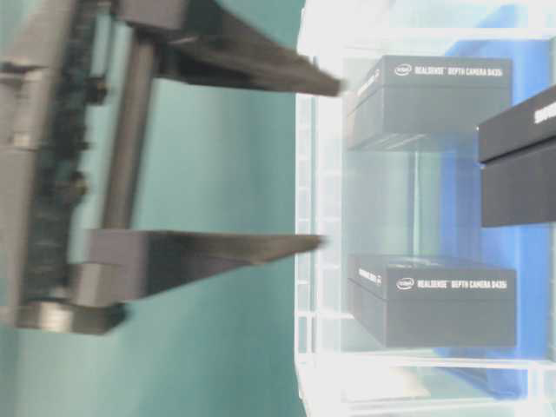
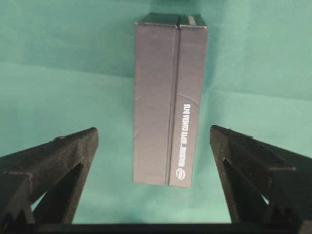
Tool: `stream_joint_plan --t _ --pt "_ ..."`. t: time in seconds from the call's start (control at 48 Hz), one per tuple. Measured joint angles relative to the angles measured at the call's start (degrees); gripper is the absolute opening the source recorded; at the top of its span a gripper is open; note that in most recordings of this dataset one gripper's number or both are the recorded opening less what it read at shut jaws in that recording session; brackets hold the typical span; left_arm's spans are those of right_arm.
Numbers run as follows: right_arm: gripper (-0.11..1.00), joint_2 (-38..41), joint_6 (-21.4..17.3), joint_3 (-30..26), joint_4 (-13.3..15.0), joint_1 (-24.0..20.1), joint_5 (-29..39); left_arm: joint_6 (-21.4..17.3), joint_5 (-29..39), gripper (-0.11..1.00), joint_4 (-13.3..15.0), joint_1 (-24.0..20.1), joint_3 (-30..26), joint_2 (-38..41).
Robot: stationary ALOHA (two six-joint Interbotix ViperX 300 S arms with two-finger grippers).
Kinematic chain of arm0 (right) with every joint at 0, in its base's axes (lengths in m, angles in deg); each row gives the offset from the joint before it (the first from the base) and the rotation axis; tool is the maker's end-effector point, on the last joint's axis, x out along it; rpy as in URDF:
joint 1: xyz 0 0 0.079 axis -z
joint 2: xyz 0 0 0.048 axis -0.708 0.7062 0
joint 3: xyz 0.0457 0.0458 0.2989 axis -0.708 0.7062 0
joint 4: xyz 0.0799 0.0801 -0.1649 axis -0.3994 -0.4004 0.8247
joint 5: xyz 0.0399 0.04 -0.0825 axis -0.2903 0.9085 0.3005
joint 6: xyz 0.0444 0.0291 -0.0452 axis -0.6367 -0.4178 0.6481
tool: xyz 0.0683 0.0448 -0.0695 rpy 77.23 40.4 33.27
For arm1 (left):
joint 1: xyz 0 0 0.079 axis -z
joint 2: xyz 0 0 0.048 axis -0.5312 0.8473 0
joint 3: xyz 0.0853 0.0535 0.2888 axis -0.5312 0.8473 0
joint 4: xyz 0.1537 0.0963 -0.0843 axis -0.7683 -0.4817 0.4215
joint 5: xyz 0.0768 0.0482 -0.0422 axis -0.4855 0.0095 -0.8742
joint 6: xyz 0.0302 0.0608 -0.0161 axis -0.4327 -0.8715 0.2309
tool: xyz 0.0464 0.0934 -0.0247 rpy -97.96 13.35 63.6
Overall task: Take out the box from the case.
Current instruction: 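Lower the black boxes onto the green cloth in front of the case, then open the right gripper and withdraw it to the right side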
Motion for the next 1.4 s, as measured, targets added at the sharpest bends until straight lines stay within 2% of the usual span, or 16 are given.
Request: stream_joint_plan --t 0.25,0.605,0.876,1.084,1.397 --pt "0.92 -0.18 1.58 -3.69 0.79 0.35 3.43 0.0 -0.35 0.97 -0.09 0.0 0.0 0.0" --pt "0.92 -0.18 1.67 -3.78 1.32 0.62 4.13 0.09 -0.35 0.97 0.0 0.0 0.0 -0.09" --pt "0.92 -0.53 1.85 -3.6 1.41 0.62 8.26 0.09 -0.35 0.98 0.0 0.0 0.0 0.0" --pt "0.92 -5.27 1.76 0.88 1.32 -0.53 9.05 0.09 -0.35 0.98 0.0 0.0 0.0 0.0" --pt "0.92 -16.61 -0.09 14.85 1.14 -2.55 6.24 1.85 1.14 0.98 0.09 0.0 0.0 -0.35"
